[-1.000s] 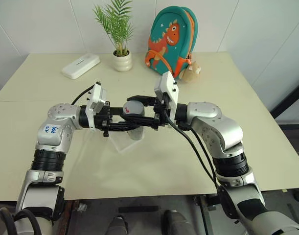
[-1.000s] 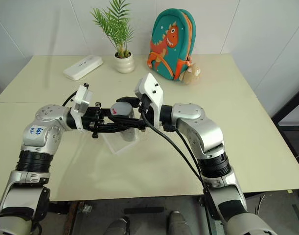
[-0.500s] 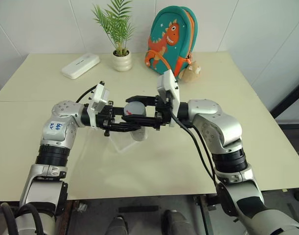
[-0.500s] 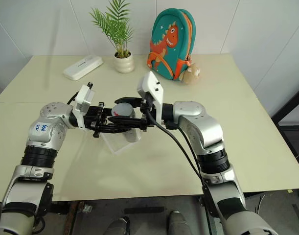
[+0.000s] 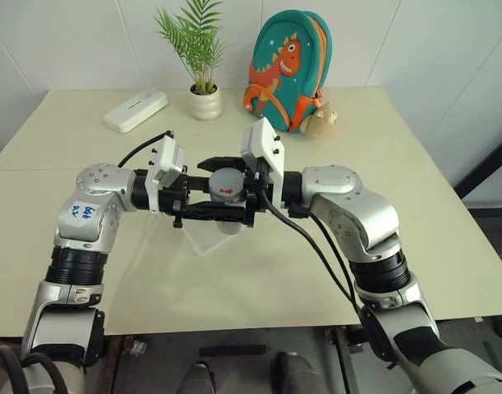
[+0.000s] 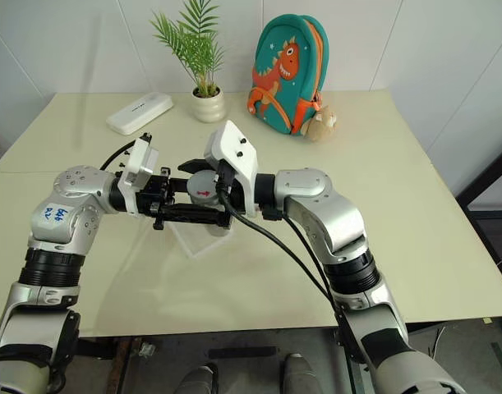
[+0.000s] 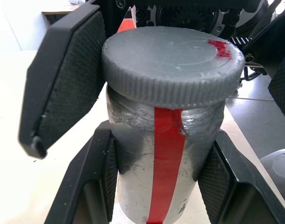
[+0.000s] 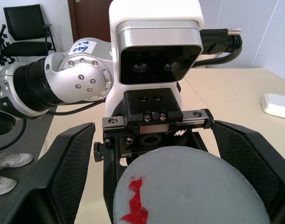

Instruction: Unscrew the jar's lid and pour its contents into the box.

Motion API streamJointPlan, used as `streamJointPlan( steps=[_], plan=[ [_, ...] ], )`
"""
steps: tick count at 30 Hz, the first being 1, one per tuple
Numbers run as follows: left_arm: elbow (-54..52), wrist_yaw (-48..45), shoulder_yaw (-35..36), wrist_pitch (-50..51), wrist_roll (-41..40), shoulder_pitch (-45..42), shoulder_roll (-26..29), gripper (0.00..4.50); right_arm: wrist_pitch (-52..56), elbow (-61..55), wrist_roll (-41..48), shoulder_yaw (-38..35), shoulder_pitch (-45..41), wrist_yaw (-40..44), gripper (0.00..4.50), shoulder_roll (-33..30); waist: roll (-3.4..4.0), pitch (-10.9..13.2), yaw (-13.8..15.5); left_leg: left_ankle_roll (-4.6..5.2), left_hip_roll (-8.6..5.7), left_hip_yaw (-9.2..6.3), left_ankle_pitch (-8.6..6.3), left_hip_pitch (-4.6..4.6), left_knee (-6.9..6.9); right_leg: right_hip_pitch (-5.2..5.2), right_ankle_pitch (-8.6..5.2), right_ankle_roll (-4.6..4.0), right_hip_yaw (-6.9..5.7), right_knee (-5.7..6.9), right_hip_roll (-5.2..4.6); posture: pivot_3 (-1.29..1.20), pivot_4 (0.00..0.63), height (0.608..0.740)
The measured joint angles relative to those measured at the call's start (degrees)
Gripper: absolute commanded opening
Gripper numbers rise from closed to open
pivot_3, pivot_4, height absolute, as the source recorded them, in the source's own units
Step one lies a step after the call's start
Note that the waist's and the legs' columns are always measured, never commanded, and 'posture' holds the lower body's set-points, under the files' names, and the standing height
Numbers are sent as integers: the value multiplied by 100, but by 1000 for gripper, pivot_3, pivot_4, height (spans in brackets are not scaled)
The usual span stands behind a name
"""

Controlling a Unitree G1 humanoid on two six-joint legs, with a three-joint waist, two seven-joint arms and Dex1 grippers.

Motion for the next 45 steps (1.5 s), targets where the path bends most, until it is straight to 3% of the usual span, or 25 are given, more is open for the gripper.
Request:
streamJointPlan(
  steps=[25, 40, 45],
  plan=[
    [-259, 430, 205, 250, -209, 353, 36, 1943, -302, 462, -56, 19, -1, -461, 4148, -104, 0, 0, 0, 1, 0, 0, 0, 0, 0, 0, 0, 0, 1, -1, 1, 0, 150, 740],
    [-286, 529, 580, 259, -344, 772, 251, 1943, -87, 358, 395, -105, -64, -69, 4148, -968, 0, 0, 7, 1, 0, 1, 0, 0, 0, 0, 0, 0, 2, -2, 1, 0, 150, 740],
    [-290, 515, 579, 254, -363, 786, 256, 1943, 233, -202, 784, -295, -27, 13, 4148, -1170, 1, 1, -2, 1, 0, 0, 0, 1, -1, 0, -1, -1, 2, -3, 1, 0, 150, 740]
  ],
)
